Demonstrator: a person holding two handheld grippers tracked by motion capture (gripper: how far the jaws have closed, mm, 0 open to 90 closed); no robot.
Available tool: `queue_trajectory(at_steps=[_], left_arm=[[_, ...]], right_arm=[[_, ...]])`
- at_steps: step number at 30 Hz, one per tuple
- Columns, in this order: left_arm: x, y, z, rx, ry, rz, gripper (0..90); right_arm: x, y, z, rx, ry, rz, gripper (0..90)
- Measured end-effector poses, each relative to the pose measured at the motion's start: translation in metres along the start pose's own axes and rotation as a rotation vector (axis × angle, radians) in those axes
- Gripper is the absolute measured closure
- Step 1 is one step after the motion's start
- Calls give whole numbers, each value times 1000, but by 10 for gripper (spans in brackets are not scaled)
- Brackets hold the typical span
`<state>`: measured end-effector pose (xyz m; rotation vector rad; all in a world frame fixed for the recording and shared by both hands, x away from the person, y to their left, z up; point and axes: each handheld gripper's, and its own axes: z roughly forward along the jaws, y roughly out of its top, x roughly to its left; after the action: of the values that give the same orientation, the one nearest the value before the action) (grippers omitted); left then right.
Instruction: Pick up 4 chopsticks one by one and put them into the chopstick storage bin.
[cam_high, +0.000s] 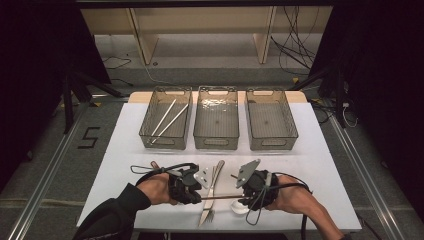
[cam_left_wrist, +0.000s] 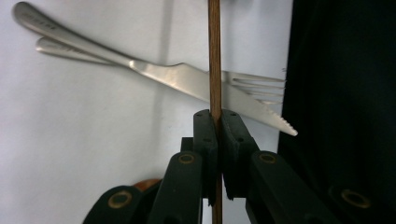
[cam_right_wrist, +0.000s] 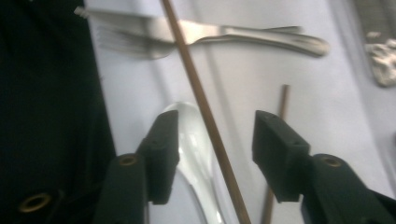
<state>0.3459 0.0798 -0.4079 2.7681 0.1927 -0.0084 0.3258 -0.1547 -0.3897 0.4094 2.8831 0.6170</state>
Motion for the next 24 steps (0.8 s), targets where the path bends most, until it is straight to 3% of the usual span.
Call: queue_trajectory(at_steps=[3,8,11,17,24], left_arm=[[6,-6,-6,-11,14,-28,853],[15,-16,-19,-32,52,-86,853],[22,-22,-25,-63,86,-146,853],[35,-34,-37,-111,146,-251,853],[45,-43,-47,-137,195,-320,853]], right_arm=[[-10,-9,-9,-48,-25,68,442],[-24,-25,-13,-62,-75,168,374],[-29,-34,-14,-63,-99,220,357],[-40,-51,-6,-22,-96,299,328],[-45,-64,3,33,-90,344,312]])
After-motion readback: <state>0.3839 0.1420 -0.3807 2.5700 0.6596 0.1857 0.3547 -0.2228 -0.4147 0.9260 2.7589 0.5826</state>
